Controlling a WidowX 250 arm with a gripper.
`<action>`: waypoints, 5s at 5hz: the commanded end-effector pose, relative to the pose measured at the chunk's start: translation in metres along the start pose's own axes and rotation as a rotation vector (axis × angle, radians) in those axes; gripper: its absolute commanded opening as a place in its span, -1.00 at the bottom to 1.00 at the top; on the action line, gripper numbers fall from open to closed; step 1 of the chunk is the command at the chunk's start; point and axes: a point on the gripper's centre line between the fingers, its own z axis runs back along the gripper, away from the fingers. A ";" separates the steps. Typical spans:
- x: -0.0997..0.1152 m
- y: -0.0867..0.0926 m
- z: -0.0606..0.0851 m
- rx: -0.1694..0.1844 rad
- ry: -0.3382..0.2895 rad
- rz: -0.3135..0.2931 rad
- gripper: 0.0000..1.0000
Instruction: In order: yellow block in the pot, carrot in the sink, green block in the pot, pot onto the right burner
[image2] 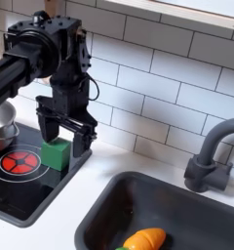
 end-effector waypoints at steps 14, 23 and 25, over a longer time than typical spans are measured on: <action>-0.006 0.020 -0.013 -0.020 0.037 0.074 1.00; -0.003 0.024 -0.041 -0.022 0.070 0.072 1.00; -0.007 0.023 -0.048 -0.017 0.070 0.061 1.00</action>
